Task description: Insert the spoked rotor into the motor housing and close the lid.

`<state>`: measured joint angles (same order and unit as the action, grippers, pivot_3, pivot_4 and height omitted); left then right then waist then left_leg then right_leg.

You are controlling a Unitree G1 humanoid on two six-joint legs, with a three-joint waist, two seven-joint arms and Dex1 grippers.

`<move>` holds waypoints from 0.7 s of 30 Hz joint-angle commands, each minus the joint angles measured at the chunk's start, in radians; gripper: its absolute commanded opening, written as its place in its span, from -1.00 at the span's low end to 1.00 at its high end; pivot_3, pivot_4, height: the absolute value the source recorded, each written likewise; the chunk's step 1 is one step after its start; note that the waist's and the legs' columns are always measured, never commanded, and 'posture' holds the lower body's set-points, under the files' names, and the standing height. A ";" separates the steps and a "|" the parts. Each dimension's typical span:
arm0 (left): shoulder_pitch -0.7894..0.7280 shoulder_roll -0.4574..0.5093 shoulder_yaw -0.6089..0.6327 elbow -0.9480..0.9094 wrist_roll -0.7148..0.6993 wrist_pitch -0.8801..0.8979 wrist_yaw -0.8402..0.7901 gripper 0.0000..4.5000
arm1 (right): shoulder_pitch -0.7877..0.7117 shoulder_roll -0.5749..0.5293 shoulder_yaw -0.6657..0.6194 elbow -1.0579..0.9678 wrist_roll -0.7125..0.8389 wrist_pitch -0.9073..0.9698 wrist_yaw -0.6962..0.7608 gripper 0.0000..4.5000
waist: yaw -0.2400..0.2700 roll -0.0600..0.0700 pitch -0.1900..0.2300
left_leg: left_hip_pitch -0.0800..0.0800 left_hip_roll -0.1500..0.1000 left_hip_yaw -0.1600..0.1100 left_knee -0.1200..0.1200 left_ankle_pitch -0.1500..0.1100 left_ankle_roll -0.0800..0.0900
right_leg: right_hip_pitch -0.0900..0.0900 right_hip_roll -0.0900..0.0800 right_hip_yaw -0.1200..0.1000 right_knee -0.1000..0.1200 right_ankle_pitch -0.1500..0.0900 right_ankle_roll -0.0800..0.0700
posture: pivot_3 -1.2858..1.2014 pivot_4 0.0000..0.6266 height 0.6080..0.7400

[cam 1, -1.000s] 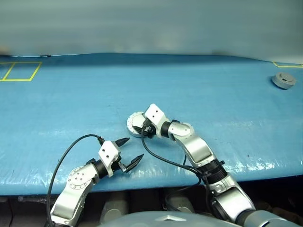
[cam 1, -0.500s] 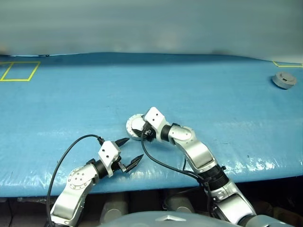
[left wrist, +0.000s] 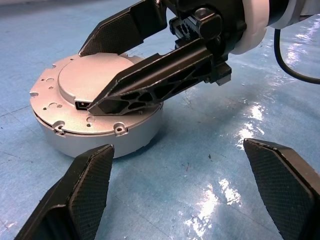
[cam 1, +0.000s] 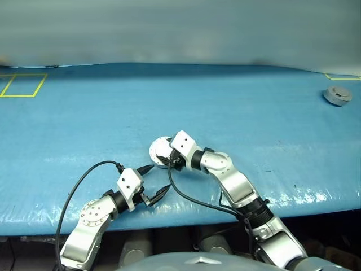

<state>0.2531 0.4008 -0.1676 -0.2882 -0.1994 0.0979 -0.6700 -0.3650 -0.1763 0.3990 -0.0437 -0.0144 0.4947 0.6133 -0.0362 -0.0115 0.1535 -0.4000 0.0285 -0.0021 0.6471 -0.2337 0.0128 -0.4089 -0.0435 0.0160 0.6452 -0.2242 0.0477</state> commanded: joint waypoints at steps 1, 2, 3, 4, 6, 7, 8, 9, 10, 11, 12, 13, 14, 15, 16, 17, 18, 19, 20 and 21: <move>0.001 0.002 0.005 -0.038 -0.008 -0.017 0.001 1.00 | 0.001 0.000 0.013 0.029 0.041 0.150 0.040 0.44 | 0.000 0.000 0.000 | 0.000 0.000 0.000 0.000 0.000 0.000 | 0.000 0.000 0.000 0.000 0.000 0.000 | 0.03 -0.52 1.00; 0.000 0.002 0.005 -0.038 -0.009 -0.017 0.000 1.00 | -0.006 0.001 0.009 0.029 0.045 0.174 0.036 0.44 | 0.000 0.000 0.000 | 0.000 0.000 0.000 0.000 0.000 0.000 | 0.000 0.000 0.000 0.000 0.000 0.000 | 0.03 -0.52 1.00; 0.000 0.002 0.005 -0.037 -0.009 -0.017 0.000 1.00 | -0.011 0.004 0.002 0.026 0.055 0.194 0.036 0.44 | 0.000 0.000 0.000 | 0.000 0.001 0.000 0.000 0.000 0.000 | -0.001 0.000 0.000 0.000 0.000 0.000 | 0.03 -0.52 1.00; 0.000 0.002 0.005 -0.037 -0.009 -0.017 -0.001 1.00 | -0.014 0.004 -0.002 0.021 0.064 0.198 0.040 0.44 | 0.000 0.000 0.000 | 0.000 0.001 0.000 0.000 0.000 0.000 | -0.001 0.000 0.000 0.000 0.000 0.000 | 0.03 -0.52 1.00; -0.001 0.002 0.005 -0.036 -0.010 -0.017 -0.001 1.00 | -0.018 -0.009 0.009 0.013 0.057 0.165 0.046 0.44 | 0.001 0.000 -0.001 | 0.000 0.001 0.000 0.000 0.000 0.000 | -0.001 0.000 0.000 0.000 0.000 0.000 | 0.03 -0.52 1.00; -0.001 0.002 0.005 -0.036 -0.009 -0.016 -0.001 1.00 | -0.017 -0.019 0.020 0.011 0.043 0.137 0.044 0.44 | 0.001 0.000 -0.001 | 0.000 0.001 0.000 0.000 0.000 0.000 | -0.001 0.000 0.000 0.000 0.000 0.000 | 0.03 -0.52 1.00; -0.001 0.002 0.006 -0.035 -0.009 -0.016 -0.001 1.00 | -0.014 -0.026 0.029 0.009 0.034 0.114 0.043 0.44 | 0.001 0.000 0.000 | 0.000 0.001 0.000 0.000 0.000 0.000 | -0.001 -0.001 0.000 0.000 0.000 0.000 | 0.03 -0.52 1.00; -0.001 0.002 0.006 -0.035 -0.010 -0.016 -0.001 1.00 | -0.010 -0.031 0.038 0.007 0.027 0.088 0.041 0.44 | 0.001 0.000 0.000 | 0.000 0.000 0.000 0.000 0.000 0.000 | -0.001 -0.001 0.000 -0.001 0.000 0.000 | 0.03 -0.52 1.00; -0.001 0.001 0.006 -0.034 -0.010 -0.016 -0.001 1.00 | -0.006 -0.033 0.042 0.004 0.025 0.075 0.039 0.44 | 0.001 0.000 0.000 | 0.000 0.000 0.000 0.000 0.000 0.000 | -0.001 -0.001 0.000 -0.001 0.000 0.000 | 0.03 -0.52 1.00; -0.002 0.001 0.006 -0.034 -0.010 -0.016 -0.001 1.00 | -0.002 -0.035 0.048 0.001 0.023 0.065 0.039 0.44 | 0.000 0.000 0.000 | 0.000 0.000 0.000 0.000 0.000 0.000 | -0.001 -0.001 0.000 -0.001 0.000 0.000 | 0.03 -0.52 1.00; -0.002 0.001 0.006 -0.033 -0.010 -0.017 -0.001 1.00 | 0.000 -0.038 0.055 -0.002 0.017 0.050 0.040 0.44 | 0.000 0.000 0.000 | 0.000 0.000 0.000 0.000 0.000 0.000 | -0.001 -0.001 0.000 -0.001 0.000 0.000 | 0.03 -0.52 1.00; -0.003 0.001 0.006 -0.032 -0.010 -0.017 -0.002 1.00 | 0.003 -0.041 0.062 -0.004 0.011 0.036 0.041 0.44 | 0.000 0.000 -0.001 | 0.000 0.000 0.000 0.000 0.000 0.000 | 0.000 -0.001 0.000 -0.001 0.000 0.000 | 0.03 -0.52 1.00; -0.004 0.001 0.006 -0.031 -0.010 -0.016 -0.002 1.00 | 0.006 -0.042 0.065 -0.004 0.008 0.029 0.041 0.44 | 0.000 0.000 0.000 | 0.000 0.000 0.000 0.000 0.000 0.000 | 0.000 -0.001 0.000 0.000 0.000 0.000 | 0.03 -0.52 1.00; -0.004 0.001 0.006 -0.031 -0.010 -0.016 -0.003 1.00 | 0.008 -0.042 0.067 -0.005 0.007 0.021 0.042 0.44 | 0.000 0.000 0.000 | 0.000 0.000 0.000 0.000 0.000 0.000 | 0.000 0.000 0.000 0.000 0.000 0.000 | 0.03 -0.52 1.00; -0.006 0.001 0.006 -0.030 -0.011 -0.016 -0.003 1.00 | 0.010 -0.043 0.068 -0.005 0.007 0.010 0.043 0.44 | 0.000 0.000 0.000 | 0.000 0.000 0.000 0.000 0.000 0.000 | 0.000 0.000 0.000 0.000 0.000 0.000 | 0.03 -0.52 1.00; -0.007 0.001 0.006 -0.029 -0.011 -0.016 -0.004 1.00 | 0.011 -0.043 0.069 -0.006 0.008 0.002 0.045 0.44 | 0.000 0.000 0.000 | 0.000 0.000 0.000 0.000 0.000 0.000 | 0.000 0.000 0.000 0.000 0.000 0.000 | 0.03 -0.52 1.00; -0.007 0.000 0.007 -0.028 -0.012 -0.016 -0.004 1.00 | 0.012 -0.043 0.069 -0.007 0.010 -0.008 0.048 0.44 | 0.000 0.000 0.000 | 0.000 0.000 0.000 0.000 0.000 0.000 | 0.000 0.000 0.000 0.000 0.000 0.000 | 0.03 -0.52 1.00; -0.008 0.000 0.007 -0.028 -0.012 -0.016 -0.004 1.00 | 0.013 -0.043 0.068 -0.008 0.012 -0.011 0.050 0.44 | 0.000 0.000 0.000 | 0.000 0.000 0.000 0.000 0.000 0.000 | 0.000 0.000 0.000 0.000 0.000 0.000 | 0.03 -0.52 1.00; -0.009 0.000 0.006 -0.027 -0.012 -0.016 -0.005 1.00 | 0.013 -0.042 0.067 -0.007 0.012 -0.008 0.048 0.44 | 0.000 0.000 0.000 | 0.000 0.000 0.000 0.000 0.000 0.000 | 0.000 0.000 0.000 0.000 0.000 0.000 | 0.03 -0.52 1.00; -0.010 0.000 0.006 -0.027 -0.012 -0.016 -0.005 1.00 | 0.012 -0.043 0.068 -0.004 0.010 -0.008 0.046 0.44 | 0.000 0.000 0.000 | 0.000 0.000 0.000 0.000 0.000 0.000 | 0.000 0.000 0.000 0.000 0.000 0.000 | 0.03 -0.52 1.00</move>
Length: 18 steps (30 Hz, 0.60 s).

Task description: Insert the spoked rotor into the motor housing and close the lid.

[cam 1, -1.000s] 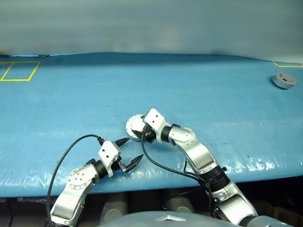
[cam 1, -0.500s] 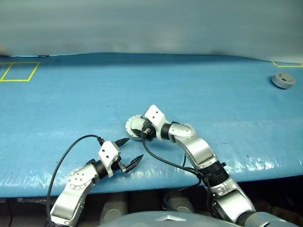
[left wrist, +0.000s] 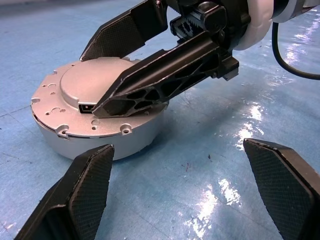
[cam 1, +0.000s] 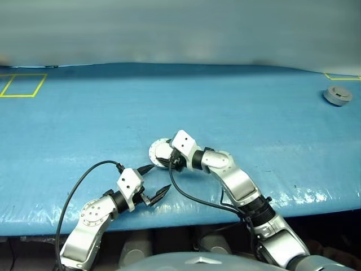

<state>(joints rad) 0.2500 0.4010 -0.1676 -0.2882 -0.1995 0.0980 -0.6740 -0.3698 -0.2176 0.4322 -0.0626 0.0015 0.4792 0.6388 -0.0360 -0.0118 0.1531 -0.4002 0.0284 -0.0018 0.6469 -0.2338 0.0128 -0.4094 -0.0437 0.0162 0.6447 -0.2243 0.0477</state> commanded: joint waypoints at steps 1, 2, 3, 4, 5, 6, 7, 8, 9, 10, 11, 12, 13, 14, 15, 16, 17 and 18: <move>-0.006 -0.002 0.007 -0.026 -0.013 -0.016 -0.001 1.00 | 0.017 -0.002 0.035 0.018 -0.007 0.008 0.019 0.44 | 0.000 0.000 0.000 | 0.000 0.000 0.000 0.000 0.000 0.000 | 0.000 0.000 0.000 0.000 0.000 0.000 | 0.03 -0.52 1.00; -0.006 -0.002 0.007 -0.025 -0.013 -0.016 0.000 1.00 | 0.017 0.000 0.034 0.023 -0.008 0.010 0.016 0.44 | 0.000 0.000 0.000 | 0.000 0.000 0.000 0.000 0.000 0.000 | 0.000 0.000 0.000 0.000 0.000 0.000 | 0.03 -0.52 1.00; -0.007 -0.002 0.006 -0.025 -0.012 -0.016 -0.001 1.00 | 0.016 0.001 0.033 0.028 -0.009 0.008 0.014 0.44 | 0.000 0.000 0.000 | 0.000 0.000 0.000 0.000 0.000 0.000 | 0.000 0.000 0.000 0.000 0.000 0.000 | 0.03 -0.52 1.00; -0.007 -0.002 0.006 -0.026 -0.011 -0.016 0.000 1.00 | 0.016 0.003 0.032 0.033 -0.011 0.002 0.010 0.44 | 0.000 0.000 0.000 | 0.000 0.000 0.000 0.000 0.000 0.000 | 0.000 0.000 0.000 0.000 0.000 0.000 | 0.03 -0.52 1.00; -0.007 -0.002 0.007 -0.026 -0.011 -0.016 0.000 1.00 | 0.016 0.005 0.031 0.037 -0.013 -0.006 0.006 0.44 | 0.000 0.000 0.000 | 0.000 0.000 0.000 0.000 0.000 0.000 | 0.000 0.000 0.000 0.000 0.000 0.000 | 0.03 -0.52 1.00; -0.008 -0.003 0.007 -0.026 -0.011 -0.015 0.001 1.00 | 0.015 0.009 0.028 0.044 -0.011 -0.020 0.003 0.44 | 0.000 0.000 0.000 | 0.000 0.000 0.000 0.000 0.000 0.000 | 0.000 0.000 0.000 0.000 0.000 0.000 | 0.03 -0.52 1.00; -0.008 -0.003 0.007 -0.025 -0.011 -0.015 0.001 1.00 | 0.015 0.015 0.023 0.050 -0.007 -0.031 0.000 0.44 | 0.000 0.000 0.000 | 0.000 0.000 0.000 0.000 0.000 0.000 | 0.000 0.000 0.000 0.000 0.000 0.000 | 0.03 -0.52 1.00; -0.008 -0.003 0.007 -0.026 -0.011 -0.015 0.002 1.00 | 0.014 0.019 0.020 0.057 -0.005 -0.044 0.001 0.44 | -0.001 0.000 0.000 | 0.000 0.000 0.000 0.000 0.000 0.000 | 0.000 0.000 0.000 0.000 0.000 0.000 | 0.03 -0.52 1.00; -0.008 -0.003 0.007 -0.026 -0.011 -0.015 0.002 1.00 | 0.013 0.022 0.017 0.063 -0.003 -0.052 0.002 0.44 | -0.001 0.000 0.000 | 0.000 0.000 0.000 0.000 0.000 0.000 | 0.000 0.000 0.000 0.000 0.000 0.000 | 0.03 -0.52 1.00; -0.008 -0.003 0.007 -0.026 -0.011 -0.014 0.002 1.00 | 0.009 0.021 0.019 0.071 -0.006 -0.064 0.007 0.44 | -0.001 0.000 0.000 | 0.000 0.000 0.000 0.000 0.000 0.000 | 0.000 0.000 0.000 0.000 0.000 0.000 | 0.03 -0.52 1.00; -0.008 -0.003 0.007 -0.026 -0.012 -0.013 0.002 1.00 | 0.006 0.020 0.020 0.078 -0.008 -0.072 0.010 0.44 | -0.001 0.000 0.000 | 0.000 0.000 0.000 0.000 0.000 0.000 | 0.000 0.001 0.000 0.000 0.000 0.000 | 0.03 -0.52 1.00; -0.009 -0.004 0.007 -0.026 -0.012 -0.013 0.002 1.00 | 0.001 0.022 0.020 0.086 -0.007 -0.078 0.014 0.44 | -0.001 0.000 0.000 | 0.000 0.000 0.000 0.000 0.000 0.000 | 0.000 0.001 0.000 0.000 0.000 0.000 | 0.03 -0.52 1.00; -0.009 -0.003 0.007 -0.026 -0.011 -0.013 0.002 1.00 | -0.004 0.023 0.020 0.094 -0.008 -0.082 0.018 0.44 | -0.002 0.000 0.000 | 0.000 0.000 0.000 0.000 0.000 0.000 | 0.000 0.001 0.000 0.000 0.000 0.000 | 0.03 -0.52 1.00; -0.010 -0.004 0.007 -0.026 -0.011 -0.013 0.002 1.00 | -0.011 0.024 0.021 0.104 -0.009 -0.088 0.022 0.44 | -0.002 0.000 0.000 | 0.000 0.000 0.000 0.000 0.000 0.000 | 0.000 0.001 0.000 0.001 0.000 -0.001 | 0.03 -0.52 1.00; -0.010 -0.004 0.007 -0.026 -0.012 -0.013 0.002 1.00 | -0.016 0.025 0.021 0.111 -0.011 -0.093 0.025 0.44 | -0.002 0.000 0.000 | 0.000 0.000 0.000 0.000 0.000 0.000 | 0.000 0.002 0.000 0.001 0.001 -0.001 | 0.03 -0.52 1.00; -0.010 -0.004 0.007 -0.026 -0.011 -0.013 0.002 1.00 | -0.021 0.027 0.021 0.118 -0.012 -0.098 0.028 0.44 | -0.002 0.000 0.000 | 0.000 0.000 0.000 0.000 0.000 0.000 | 0.000 0.002 0.000 0.001 0.001 -0.001 | 0.03 -0.52 1.00; -0.011 -0.004 0.007 -0.025 -0.011 -0.013 0.002 1.00 | -0.025 0.028 0.020 0.124 -0.012 -0.102 0.031 0.44 | -0.002 0.000 0.000 | 0.000 0.000 0.000 0.000 0.000 0.000 | 0.000 0.002 0.000 0.001 0.001 -0.001 | 0.03 -0.52 1.00; -0.010 -0.004 0.007 -0.025 -0.011 -0.014 0.002 1.00 | -0.034 0.029 0.020 0.133 -0.011 -0.107 0.038 0.44 | -0.002 0.000 0.000 | 0.000 0.001 0.000 0.000 0.000 0.000 | 0.000 0.003 0.000 0.001 0.001 -0.002 | 0.03 -0.52 1.00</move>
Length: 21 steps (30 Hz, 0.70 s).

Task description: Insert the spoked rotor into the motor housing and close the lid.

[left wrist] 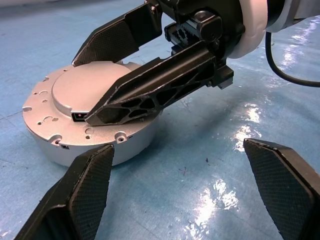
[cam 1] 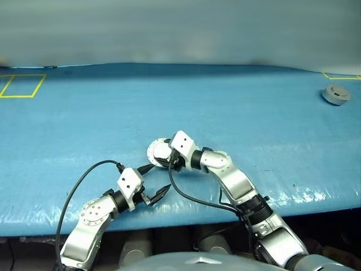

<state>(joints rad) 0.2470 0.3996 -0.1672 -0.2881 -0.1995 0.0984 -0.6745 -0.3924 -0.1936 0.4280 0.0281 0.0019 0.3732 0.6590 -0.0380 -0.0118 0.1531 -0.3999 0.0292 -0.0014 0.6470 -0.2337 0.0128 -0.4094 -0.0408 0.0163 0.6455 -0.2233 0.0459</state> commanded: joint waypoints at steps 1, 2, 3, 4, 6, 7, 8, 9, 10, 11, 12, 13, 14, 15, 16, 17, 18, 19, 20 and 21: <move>-0.007 -0.003 0.006 -0.025 -0.011 -0.014 0.003 1.00 | -0.019 0.006 0.025 0.049 -0.012 -0.006 0.024 0.44 | 0.000 0.000 0.000 | 0.000 0.000 0.000 0.000 0.000 0.000 | 0.000 0.000 0.000 0.000 0.000 0.000 | 0.03 -0.52 1.00; -0.007 -0.003 0.006 -0.025 -0.011 -0.014 0.003 1.00 | -0.025 0.007 0.025 0.056 -0.012 -0.011 0.030 0.44 | 0.000 0.000 0.000 | 0.000 0.001 0.000 0.000 0.000 0.000 | 0.000 0.001 0.000 0.000 0.000 -0.001 | 0.03 -0.52 1.00; -0.007 -0.003 0.006 -0.025 -0.010 -0.014 0.004 1.00 | -0.030 0.007 0.025 0.061 -0.012 -0.015 0.035 0.44 | 0.000 0.000 0.000 | 0.000 0.001 0.000 0.000 0.000 0.000 | 0.000 0.001 0.000 0.000 0.000 -0.001 | 0.03 -0.52 1.00; -0.007 -0.003 0.006 -0.025 -0.011 -0.014 0.004 1.00 | -0.036 0.007 0.026 0.068 -0.013 -0.020 0.042 0.44 | 0.000 0.000 0.000 | 0.000 0.001 0.000 0.000 0.000 0.000 | 0.000 0.001 0.000 0.000 0.000 -0.001 | 0.03 -0.52 1.00; -0.006 -0.004 0.006 -0.024 -0.010 -0.015 0.006 1.00 | -0.047 0.006 0.029 0.081 -0.016 -0.026 0.055 0.44 | -0.001 0.000 0.000 | 0.000 0.001 0.000 0.000 0.000 0.000 | 0.000 0.002 0.000 0.000 0.000 -0.001 | 0.03 -0.52 1.00; -0.006 -0.004 0.006 -0.024 -0.010 -0.015 0.006 1.00 | -0.051 0.006 0.030 0.086 -0.017 -0.029 0.059 0.44 | -0.001 0.000 0.000 | 0.000 0.001 0.000 0.000 0.000 0.000 | 0.000 0.002 0.001 0.000 0.000 -0.001 | 0.03 -0.52 1.00; -0.006 -0.004 0.006 -0.024 -0.010 -0.015 0.007 1.00 | -0.055 0.008 0.029 0.090 -0.017 -0.030 0.062 0.44 | -0.001 0.000 0.000 | 0.000 0.001 0.000 0.000 0.000 0.000 | 0.000 0.002 0.001 0.000 0.000 -0.001 | 0.03 -0.52 1.00; -0.005 -0.004 0.006 -0.024 -0.010 -0.015 0.007 1.00 | -0.060 0.011 0.027 0.094 -0.015 -0.030 0.067 0.44 | -0.001 0.000 0.000 | 0.000 0.001 0.000 0.000 0.000 0.000 | 0.000 0.002 0.001 0.000 0.000 -0.001 | 0.03 -0.52 1.00; -0.004 -0.004 0.006 -0.024 -0.011 -0.015 0.007 1.00 | -0.065 0.014 0.024 0.098 -0.011 -0.032 0.073 0.44 | -0.001 0.000 0.000 | 0.000 0.001 0.000 0.000 0.000 0.000 | 0.000 0.002 0.001 0.000 0.000 -0.001 | 0.03 -0.52 1.00; -0.004 -0.004 0.006 -0.025 -0.011 -0.016 0.007 1.00 | -0.072 0.015 0.022 0.102 -0.010 -0.034 0.078 0.44 | -0.001 0.000 0.000 | 0.000 0.001 0.000 0.000 0.000 0.000 | 0.000 0.002 0.001 0.000 0.000 -0.001 | 0.03 -0.52 1.00; -0.004 -0.004 0.005 -0.025 -0.011 -0.015 0.008 1.00 | -0.077 0.016 0.018 0.105 -0.006 -0.034 0.085 0.44 | -0.001 0.000 0.000 | 0.000 0.001 0.001 0.000 0.000 0.000 | 0.000 0.002 0.001 0.000 0.001 -0.001 | 0.03 -0.52 1.00; -0.003 -0.003 0.005 -0.026 -0.012 -0.016 0.008 1.00 | -0.084 0.017 0.013 0.107 -0.002 -0.033 0.091 0.44 | -0.001 0.000 0.000 | 0.000 0.001 0.001 0.000 0.000 0.000 | 0.000 0.002 0.001 0.001 0.001 -0.001 | 0.03 -0.52 1.00; -0.003 -0.003 0.004 -0.026 -0.012 -0.016 0.008 1.00 | -0.092 0.018 0.007 0.110 0.002 -0.031 0.097 0.44 | -0.001 0.000 0.000 | 0.000 0.001 0.001 0.000 0.000 0.000 | 0.000 0.002 0.001 0.001 0.001 -0.001 | 0.03 -0.52 1.00; -0.003 -0.003 0.004 -0.026 -0.012 -0.015 0.007 1.00 | -0.098 0.018 0.003 0.113 0.007 -0.030 0.105 0.44 | -0.001 0.000 0.000 | 0.000 0.001 0.001 0.000 0.000 0.000 | 0.000 0.002 0.001 0.001 0.001 -0.001 | 0.03 -0.52 1.00; -0.003 -0.003 0.003 -0.026 -0.012 -0.015 0.007 1.00 | -0.105 0.018 -0.003 0.116 0.016 -0.026 0.116 0.44 | -0.001 0.000 0.000 | 0.000 0.001 0.001 0.000 0.000 0.000 | 0.000 0.002 0.001 0.001 0.001 -0.001 | 0.03 -0.52 1.00; -0.003 -0.003 0.003 -0.026 -0.013 -0.015 0.006 1.00 | -0.115 0.018 -0.009 0.119 0.024 -0.016 0.123 0.44 | -0.001 0.000 0.000 | 0.000 0.002 0.001 0.000 0.000 0.000 | 0.000 0.002 0.001 0.001 0.001 -0.002 | 0.03 -0.52 1.00; -0.003 -0.003 0.003 -0.026 -0.013 -0.015 0.006 1.00 | -0.123 0.021 -0.017 0.123 0.033 -0.008 0.128 0.44 | -0.001 0.000 0.000 | 0.000 0.002 0.001 0.000 0.000 0.000 | 0.000 0.002 0.001 0.001 0.001 -0.002 | 0.03 -0.52 1.00; -0.003 -0.003 0.002 -0.027 -0.013 -0.015 0.006 1.00 | -0.130 0.022 -0.023 0.125 0.039 -0.002 0.133 0.44 | -0.001 0.000 0.000 | 0.000 0.002 0.001 0.000 0.000 0.000 | 0.000 0.003 0.002 0.001 0.001 -0.002 | 0.03 -0.52 1.00; -0.003 -0.003 0.002 -0.028 -0.013 -0.015 0.006 1.00 | -0.135 0.022 -0.028 0.125 0.043 0.002 0.137 0.44 | -0.001 0.000 0.000 | 0.000 0.002 0.001 0.000 0.000 0.000 | 0.000 0.003 0.002 0.001 0.001 -0.002 | 0.03 -0.52 1.00; -0.003 -0.003 0.002 -0.028 -0.013 -0.015 0.006 1.00 | -0.140 0.022 -0.031 0.125 0.046 0.005 0.140 0.44 | -0.001 0.000 0.001 | -0.001 0.002 0.001 0.000 0.000 0.000 | 0.000 0.003 0.002 0.001 0.001 -0.002 | 0.03 -0.52 1.00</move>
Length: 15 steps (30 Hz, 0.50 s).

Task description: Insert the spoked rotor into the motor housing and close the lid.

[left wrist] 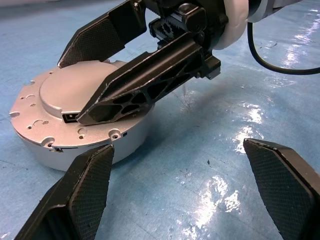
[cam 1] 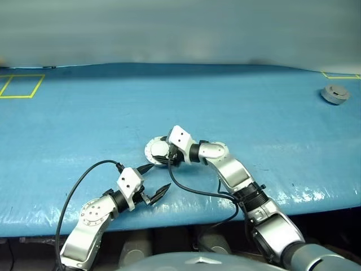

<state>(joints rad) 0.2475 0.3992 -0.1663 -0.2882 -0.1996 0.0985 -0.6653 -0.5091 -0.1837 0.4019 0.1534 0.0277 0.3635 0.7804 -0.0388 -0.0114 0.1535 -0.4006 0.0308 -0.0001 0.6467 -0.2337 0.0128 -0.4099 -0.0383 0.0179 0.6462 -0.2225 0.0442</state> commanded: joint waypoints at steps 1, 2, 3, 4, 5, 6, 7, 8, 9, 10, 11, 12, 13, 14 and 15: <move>-0.003 -0.002 0.001 -0.029 -0.013 -0.015 -0.003 1.00 | -0.027 0.012 -0.007 0.000 0.021 0.018 0.022 0.44 | 0.000 0.000 0.000 | 0.000 0.000 0.000 0.000 0.000 0.000 | 0.000 0.000 0.000 0.000 0.000 0.000 | 0.03 -0.52 1.00; -0.003 -0.002 0.001 -0.028 -0.013 -0.015 -0.003 1.00 | -0.032 0.011 -0.008 0.001 0.022 0.020 0.025 0.44 | 0.000 0.000 0.000 | -0.001 0.000 0.000 0.000 0.000 0.000 | -0.001 0.000 0.000 0.000 0.000 0.000 | 0.03 -0.52 1.00; -0.004 -0.003 0.001 -0.028 -0.013 -0.014 -0.003 1.00 | -0.035 0.009 -0.007 0.001 0.023 0.018 0.031 0.44 | 0.000 0.000 0.000 | -0.001 0.000 0.000 0.000 0.000 0.000 | -0.001 0.000 0.000 0.000 0.000 0.000 | 0.03 -0.52 1.00; -0.004 -0.004 0.002 -0.028 -0.014 -0.013 -0.002 1.00 | -0.037 0.008 -0.006 0.000 0.025 0.015 0.037 0.44 | 0.000 0.000 0.000 | -0.001 0.000 0.000 0.000 0.000 0.000 | -0.001 0.000 0.000 0.000 0.000 0.000 | 0.03 -0.52 1.00; -0.004 -0.004 0.002 -0.028 -0.014 -0.013 -0.002 1.00 | -0.038 0.008 -0.006 -0.001 0.026 0.015 0.040 0.44 | 0.001 0.000 0.000 | -0.002 0.000 0.000 0.000 0.000 0.000 | -0.001 0.000 0.000 0.000 0.000 0.000 | 0.03 -0.52 1.00; -0.003 -0.004 0.002 -0.028 -0.015 -0.013 -0.002 1.00 | -0.038 0.007 -0.005 -0.003 0.027 0.015 0.043 0.44 | 0.001 0.000 0.000 | -0.002 0.000 0.001 0.000 0.000 0.000 | -0.001 0.000 0.000 0.000 0.000 0.000 | 0.03 -0.52 1.00; -0.003 -0.004 0.002 -0.028 -0.015 -0.012 -0.002 1.00 | -0.038 0.007 -0.004 -0.004 0.029 0.015 0.049 0.44 | 0.001 0.000 0.000 | -0.002 0.000 0.001 0.000 0.000 0.000 | -0.002 0.000 0.000 0.000 0.000 0.000 | 0.03 -0.52 1.00; -0.003 -0.004 0.003 -0.029 -0.015 -0.012 -0.001 1.00 | -0.039 0.007 -0.003 -0.005 0.031 0.014 0.053 0.44 | 0.001 0.000 0.000 | -0.002 0.000 0.001 0.000 0.000 0.000 | -0.002 0.000 0.000 0.000 0.000 0.000 | 0.03 -0.52 1.00; -0.003 -0.004 0.003 -0.028 -0.015 -0.011 -0.001 1.00 | -0.039 0.007 -0.002 -0.005 0.031 0.014 0.055 0.44 | 0.001 0.000 0.000 | -0.002 0.000 0.001 0.000 0.000 0.000 | -0.002 0.000 0.000 0.000 0.000 0.000 | 0.03 -0.52 1.00; -0.003 -0.005 0.002 -0.028 -0.015 -0.011 -0.001 1.00 | -0.040 0.007 0.001 -0.003 0.029 0.014 0.057 0.44 | 0.001 0.000 0.000 | -0.002 0.000 0.001 0.000 0.000 0.000 | -0.002 0.000 0.000 0.000 0.000 0.000 | 0.03 -0.52 1.00; -0.003 -0.005 0.003 -0.028 -0.016 -0.011 -0.001 1.00 | -0.040 0.006 0.004 0.000 0.026 0.012 0.059 0.44 | 0.001 0.000 0.000 | -0.002 0.000 0.001 0.000 0.000 0.000 | -0.002 0.000 0.001 0.000 0.000 0.000 | 0.03 -0.52 1.00; -0.002 -0.005 0.003 -0.028 -0.016 -0.011 -0.001 1.00 | -0.040 0.007 0.007 0.001 0.024 0.011 0.059 0.44 | 0.001 0.000 0.000 | -0.002 0.000 0.001 0.000 0.000 0.000 | -0.002 0.000 0.001 0.000 0.000 0.000 | 0.03 -0.52 1.00; -0.001 -0.005 0.003 -0.029 -0.016 -0.011 -0.001 1.00 | -0.040 0.008 0.009 0.003 0.022 0.007 0.061 0.44 | 0.001 0.000 0.000 | -0.002 0.000 0.001 0.000 0.000 0.000 | -0.002 0.000 0.001 0.000 0.000 0.000 | 0.03 -0.52 1.00; 0.000 -0.005 0.004 -0.029 -0.016 -0.012 -0.001 1.00 | -0.040 0.009 0.011 0.005 0.020 0.004 0.062 0.44 | 0.001 0.000 0.000 | -0.002 0.000 0.001 0.000 0.000 0.000 | -0.002 0.000 0.001 0.000 0.000 0.000 | 0.03 -0.52 1.00; 0.001 -0.005 0.004 -0.029 -0.016 -0.012 -0.001 1.00 | -0.041 0.011 0.012 0.007 0.018 -0.003 0.061 0.44 | 0.001 0.000 0.000 | -0.002 0.000 0.001 0.000 0.000 0.000 | -0.002 0.000 0.001 0.000 0.000 0.000 | 0.03 -0.52 1.00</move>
<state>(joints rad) 0.2490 0.3972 -0.1664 -0.2882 -0.2000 0.0987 -0.6647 -0.5311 -0.1853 0.4026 0.1646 0.0428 0.3787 0.8301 -0.0379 -0.0117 0.1539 -0.4028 0.0306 0.0013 0.6465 -0.2338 0.0127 -0.4118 -0.0384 0.0185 0.6458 -0.2224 0.0443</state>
